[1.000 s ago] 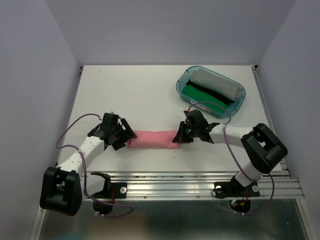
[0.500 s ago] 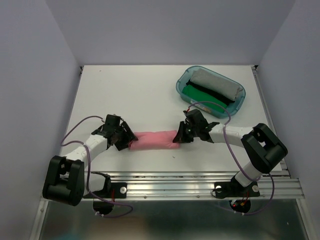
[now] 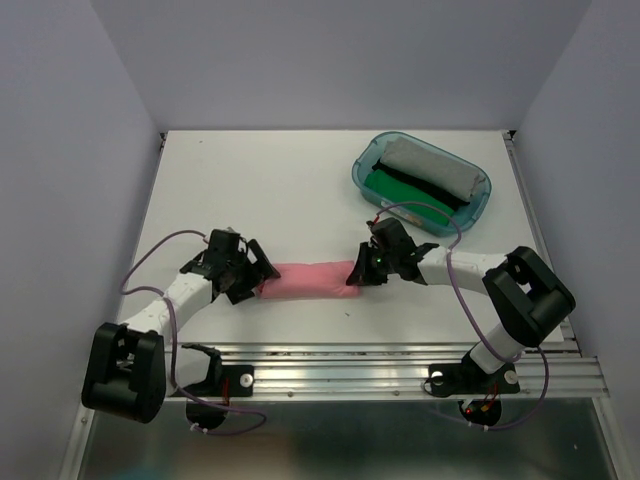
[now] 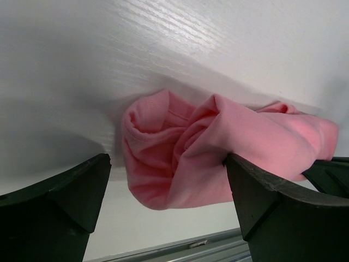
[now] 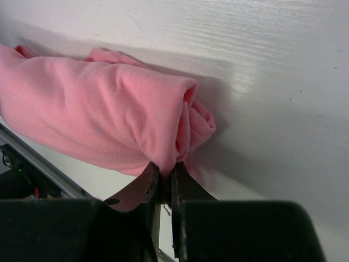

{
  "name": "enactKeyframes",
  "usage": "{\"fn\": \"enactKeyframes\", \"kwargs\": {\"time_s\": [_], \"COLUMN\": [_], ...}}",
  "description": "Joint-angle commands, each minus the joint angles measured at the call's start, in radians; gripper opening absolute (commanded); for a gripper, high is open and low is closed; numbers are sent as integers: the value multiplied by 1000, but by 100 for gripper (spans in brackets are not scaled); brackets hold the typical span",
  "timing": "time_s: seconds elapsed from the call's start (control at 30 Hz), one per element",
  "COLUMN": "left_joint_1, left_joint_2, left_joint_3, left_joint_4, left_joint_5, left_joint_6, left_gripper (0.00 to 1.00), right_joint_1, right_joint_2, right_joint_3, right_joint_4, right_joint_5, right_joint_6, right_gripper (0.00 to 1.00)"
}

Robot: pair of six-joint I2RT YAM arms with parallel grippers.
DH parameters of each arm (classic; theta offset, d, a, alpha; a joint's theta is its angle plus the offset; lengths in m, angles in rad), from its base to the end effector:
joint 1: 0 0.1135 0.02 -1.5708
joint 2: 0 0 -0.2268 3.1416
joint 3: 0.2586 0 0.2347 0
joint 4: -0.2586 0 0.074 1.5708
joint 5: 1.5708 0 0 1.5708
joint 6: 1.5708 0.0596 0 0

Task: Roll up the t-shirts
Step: Pick up the T-shirt from the center of the board.

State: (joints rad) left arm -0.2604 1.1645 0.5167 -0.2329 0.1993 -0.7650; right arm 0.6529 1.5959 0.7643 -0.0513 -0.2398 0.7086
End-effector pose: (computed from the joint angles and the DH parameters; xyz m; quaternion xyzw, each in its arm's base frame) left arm 0.2210 -0.0711 0.1307 -0.2012 0.9151 -0.2467 0.2474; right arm 0.2350 0.1975 0.1111 -0.0143 0.9354 0.2982 0.1893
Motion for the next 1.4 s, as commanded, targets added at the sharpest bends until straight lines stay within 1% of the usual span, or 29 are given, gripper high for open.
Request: {"fn": "enactKeyframes", "kwargs": {"time_s": [0.0,0.1,0.17,0.3,0.4,0.5,0.67,0.93,1.07,1.17,1.2,1.23,1.27,1.37], "left_joint_1": [-10,-13,-13,-11,-13,-13,-11,-13,-16,-14,-14,-14,-16,-16], "left_joint_2": [-43,-61,-101,-170,-146,-108,-100,-63,-52,-54,-48,-45,-39,-37], "left_joint_3": [20,22,17,-6,-10,-4,-32,-83,-76,-95,-107,-110,-113,-112], "left_joint_4": [-37,-43,-45,10,15,-2,7,63,76,131,145,165,173,181], "left_joint_5": [-6,-24,-43,-8,20,15,-26,-15,-17,32,46,57,67,72], "left_joint_6": [20,10,-14,-36,-13,1,-11,-22,-23,-33,-42,-45,-48,-46], "left_gripper": [99,99,99,99,99,99,99,99,98,95,91,90,86,77], "right_joint_1": [-7,-7,-7,-7,-7,-7,-7,-7,-7,-7,-7,-7,-7,-7], "right_joint_2": [-5,-2,-2,-1,3,4,1,3,7,7,7,6,3,4], "right_joint_3": [27,32,32,32,35,40,41,40,46,47,49,49,49,47], "right_joint_4": [-38,-38,-38,-38,-38,-38,-39,-39,-39,-39,-39,-39,-39,-39], "right_joint_5": [33,28,28,28,25,23,25,23,22,22,22,22,23,23], "right_joint_6": [-29,-31,-34,-32,-34,-37,-38,-35,-35,-35,-35,-37,-37,-35], "right_gripper": [1,1,0,1,1,1,1,1,1,1,1,1,1,1]}}
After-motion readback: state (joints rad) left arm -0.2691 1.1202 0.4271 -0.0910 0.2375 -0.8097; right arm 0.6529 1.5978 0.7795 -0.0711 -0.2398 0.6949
